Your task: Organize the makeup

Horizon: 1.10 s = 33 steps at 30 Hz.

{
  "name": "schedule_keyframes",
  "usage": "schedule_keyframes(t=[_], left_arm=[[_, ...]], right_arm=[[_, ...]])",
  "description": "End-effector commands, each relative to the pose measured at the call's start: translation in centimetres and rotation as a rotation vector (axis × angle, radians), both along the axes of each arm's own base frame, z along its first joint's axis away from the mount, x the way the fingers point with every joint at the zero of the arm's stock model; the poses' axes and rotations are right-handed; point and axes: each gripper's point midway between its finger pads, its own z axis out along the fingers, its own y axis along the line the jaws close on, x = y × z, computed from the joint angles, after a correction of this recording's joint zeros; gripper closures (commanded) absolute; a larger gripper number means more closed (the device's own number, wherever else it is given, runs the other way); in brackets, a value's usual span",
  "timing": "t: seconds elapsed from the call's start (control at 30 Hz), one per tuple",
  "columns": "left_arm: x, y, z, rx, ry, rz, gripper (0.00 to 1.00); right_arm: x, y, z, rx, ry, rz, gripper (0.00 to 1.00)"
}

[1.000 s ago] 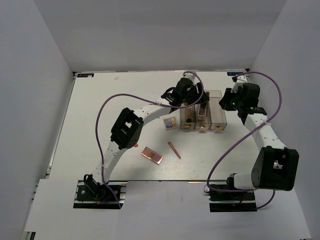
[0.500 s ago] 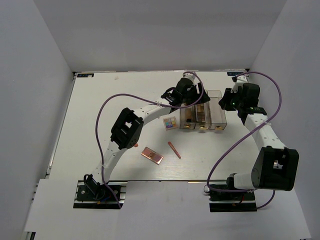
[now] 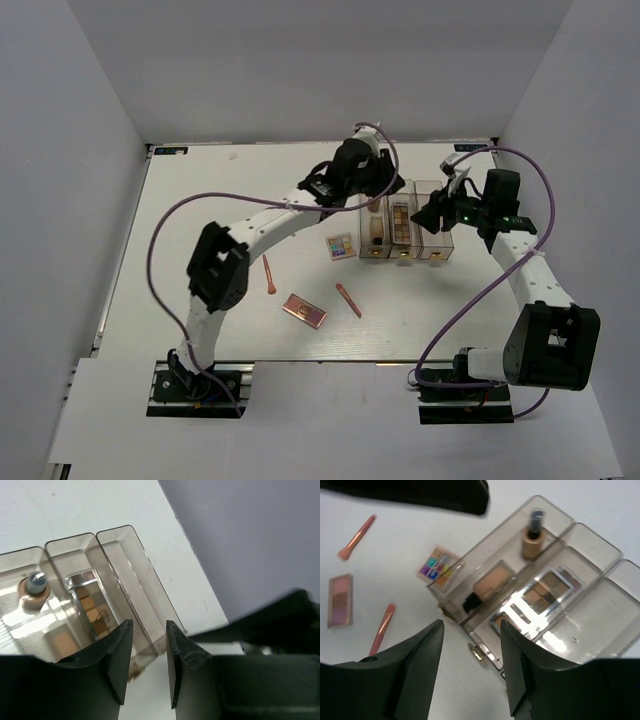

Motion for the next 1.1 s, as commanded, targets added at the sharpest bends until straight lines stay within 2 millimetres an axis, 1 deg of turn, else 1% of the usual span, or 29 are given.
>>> schedule_keyframes(t=[0.0, 0.03, 0.07, 0.1, 0.13, 0.17, 0.2, 0.23, 0.27, 0.3, 0.33, 0.37, 0.4, 0.43, 0.47, 0.5, 0.53, 0.57, 0.63, 0.67, 0.73, 0.77, 0.8, 0.83, 0.87, 0.93, 0.97, 1.03, 1.07], left_arm=[[-2.6, 4.7, 4.7, 0.044, -0.087, 0.006, 0.57], [-3.9, 6.0, 6.5, 0.036, -0.117, 0.001, 0.56], [-4.9, 7.3, 3.3, 0.099, -0.082, -0.008, 0.46], [-5.3, 8.3, 2.8, 0.149, -0.112, -0.012, 0.37], [-6.4, 9.9, 1.3, 0.217, -0.11, -0.023, 0.25], [-7.0, 10.5, 0.6, 0.235, -0.091, -0.026, 0.22], [-7.4, 11.8, -0.9, 0.307, -0.067, -0.04, 0.21], [-7.8, 12.5, -2.0, 0.351, -0.044, -0.043, 0.2], [-8.2, 13.3, -3.0, 0.394, -0.025, -0.043, 0.19], [-8.5, 14.5, -4.2, 0.444, 0.008, -0.019, 0.19], [-8.8, 15.2, -4.8, 0.459, 0.027, 0.001, 0.19], [-9.4, 16.5, -5.4, 0.463, 0.061, 0.035, 0.19], [-9.6, 17.2, -5.7, 0.47, 0.074, 0.062, 0.19], [-9.7, 18.2, -5.8, 0.465, 0.09, 0.097, 0.18], [-10.1, 18.8, -4.9, 0.429, 0.107, 0.143, 0.18], [-10.5, 20.6, -6.1, 0.456, 0.145, 0.199, 0.18], [-10.9, 21.3, -6.0, 0.448, 0.158, 0.234, 0.18], [-12.0, 22.6, -5.9, 0.429, 0.203, 0.287, 0.18], [-12.7, 24.7, -5.8, 0.416, 0.231, 0.373, 0.17], [-13.5, 25.4, -6.0, 0.404, 0.264, 0.407, 0.17], [-15.0, 27.3, -5.3, 0.366, 0.265, 0.46, 0.17], [-15.8, 28.0, -5.3, 0.35, 0.288, 0.489, 0.17], [-16.5, 28.9, -4.0, 0.307, 0.27, 0.51, 0.16], [-17.1, 29.8, -4.4, 0.295, 0.286, 0.549, 0.16], [-17.8, 30.7, -4.4, 0.292, 0.293, 0.568, 0.16], [-18.8, 31.9, -3.6, 0.236, 0.286, 0.608, 0.16], [-19.2, 32.5, -3.7, 0.235, 0.289, 0.625, 0.16], [-19.9, 33.2, -3.3, 0.192, 0.285, 0.64, 0.16], [-20.2, 33.6, -3.4, 0.192, 0.29, 0.65, 0.16]], right_arm=[[-3.2, 2.6, 2.0, 0.028, -0.11, 0.29, 0.44], [-3.3, 2.6, 1.9, 0.014, -0.135, 0.319, 0.41], [-3.6, 2.7, 1.9, 0.013, -0.14, 0.337, 0.38], [-4.0, 2.8, 1.7, 0.018, -0.129, 0.353, 0.36], [-4.1, 3.0, 1.8, 0.012, -0.158, 0.384, 0.31], [-4.2, 3.1, 1.7, 0.012, -0.159, 0.398, 0.28], [-4.6, 3.4, 1.7, 0.024, -0.153, 0.425, 0.25], [-4.9, 3.5, 1.6, 0.022, -0.163, 0.451, 0.13], [-4.9, 3.8, 1.6, -0.017, -0.235, 0.502, 0.11], [-5.0, 4.2, 1.4, -0.029, -0.249, 0.534, 0.11], [-5.4, 5.1, 1.7, -0.043, -0.265, 0.58, 0.11], [-5.0, 5.3, 1.5, -0.082, -0.317, 0.612, 0.11], [-4.7, 5.4, 1.0, -0.111, -0.327, 0.63, 0.11], [-5.0, 6.4, 1.1, -0.13, -0.347, 0.678, 0.11], [-4.7, 6.7, 0.8, -0.154, -0.358, 0.696, 0.11], [-4.1, 6.8, 0.0, -0.195, -0.383, 0.723, 0.11], [-4.2, 7.9, -0.1, -0.211, -0.402, 0.766, 0.11], [-3.7, 8.1, -0.9, -0.241, -0.408, 0.789, 0.11], [-3.4, 9.7, -1.0, -0.27, -0.46, 0.856, 0.11], [-3.4, 9.8, -2.4, -0.285, -0.43, 0.886, 0.11], [-3.0, 10.8, -3.1, -0.32, -0.452, 0.945, 0.11], [-2.7, 11.9, -3.7, -0.338, -0.443, 0.983, 0.11], [-2.4, 12.3, -3.9, -0.35, -0.448, 1.0, 0.11], [-2.1, 12.8, -4.2, -0.357, -0.441, 1.01, 0.11], [-1.8, 14.0, -4.7, -0.373, -0.439, 1.037, 0.11], [-1.3, 14.9, -5.1, -0.378, -0.415, 1.041, 0.11], [-1.0, 16.2, -5.6, -0.388, -0.406, 1.062, 0.11], [-1.1, 17.3, -6.3, -0.402, -0.378, 1.088, 0.11], [-0.9, 17.6, -7.4, -0.419, -0.347, 1.095, 0.11]])
